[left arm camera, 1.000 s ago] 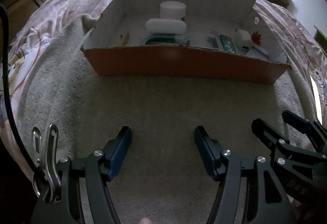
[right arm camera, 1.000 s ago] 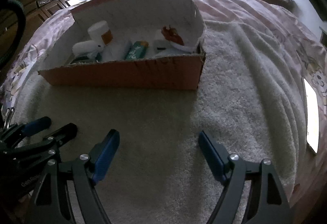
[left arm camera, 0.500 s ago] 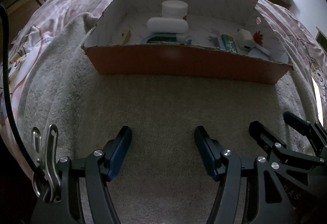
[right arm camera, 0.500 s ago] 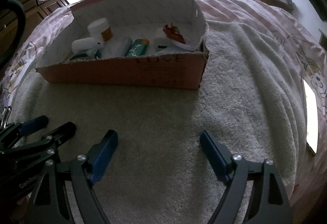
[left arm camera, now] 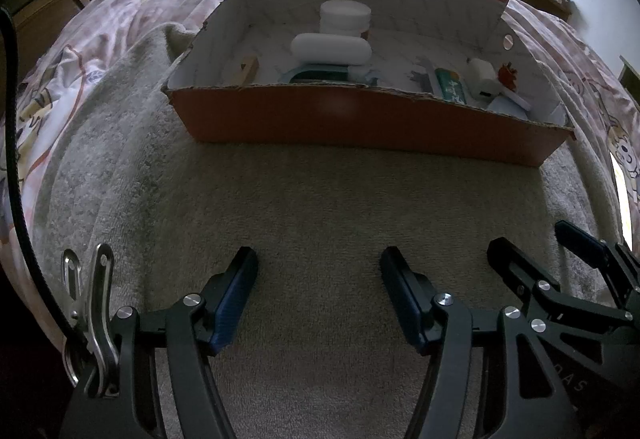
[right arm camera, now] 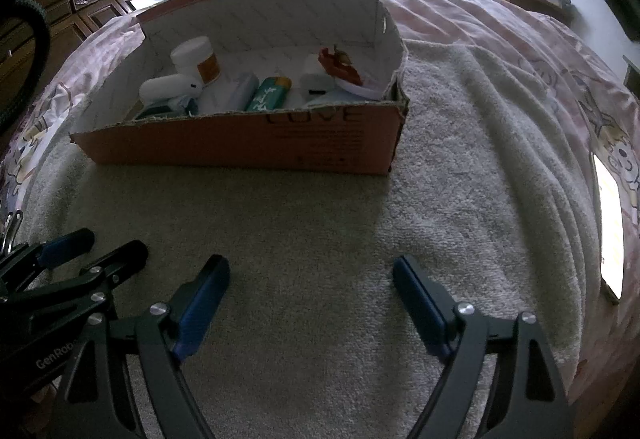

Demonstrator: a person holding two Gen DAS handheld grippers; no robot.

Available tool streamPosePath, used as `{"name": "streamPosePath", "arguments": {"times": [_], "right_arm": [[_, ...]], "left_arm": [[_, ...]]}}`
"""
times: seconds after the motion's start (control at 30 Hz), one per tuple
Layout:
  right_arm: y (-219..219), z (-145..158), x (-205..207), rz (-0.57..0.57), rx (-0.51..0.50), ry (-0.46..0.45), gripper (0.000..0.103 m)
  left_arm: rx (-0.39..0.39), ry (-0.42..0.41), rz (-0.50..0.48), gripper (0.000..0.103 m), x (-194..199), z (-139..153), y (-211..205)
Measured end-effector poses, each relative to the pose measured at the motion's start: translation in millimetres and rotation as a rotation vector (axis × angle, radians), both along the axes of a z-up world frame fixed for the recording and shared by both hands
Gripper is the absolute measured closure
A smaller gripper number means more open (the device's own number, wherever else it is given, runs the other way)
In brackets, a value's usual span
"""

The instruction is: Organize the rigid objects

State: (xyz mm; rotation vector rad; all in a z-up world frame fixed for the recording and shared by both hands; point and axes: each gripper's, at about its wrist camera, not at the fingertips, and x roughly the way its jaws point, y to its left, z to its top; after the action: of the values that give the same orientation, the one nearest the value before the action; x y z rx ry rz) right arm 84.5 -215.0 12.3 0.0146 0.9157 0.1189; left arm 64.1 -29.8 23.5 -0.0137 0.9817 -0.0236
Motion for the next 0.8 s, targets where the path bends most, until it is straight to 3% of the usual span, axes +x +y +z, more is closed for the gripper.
{"name": "streamPosePath", "arguments": {"times": [0.8], "right_arm": [[-0.6,0.0,-0.1,0.000,0.001,-0.001,0.014]], "left_arm": [[-0.005,-0.002,0.005,0.037,-1.4,-2.0,2.8]]}}
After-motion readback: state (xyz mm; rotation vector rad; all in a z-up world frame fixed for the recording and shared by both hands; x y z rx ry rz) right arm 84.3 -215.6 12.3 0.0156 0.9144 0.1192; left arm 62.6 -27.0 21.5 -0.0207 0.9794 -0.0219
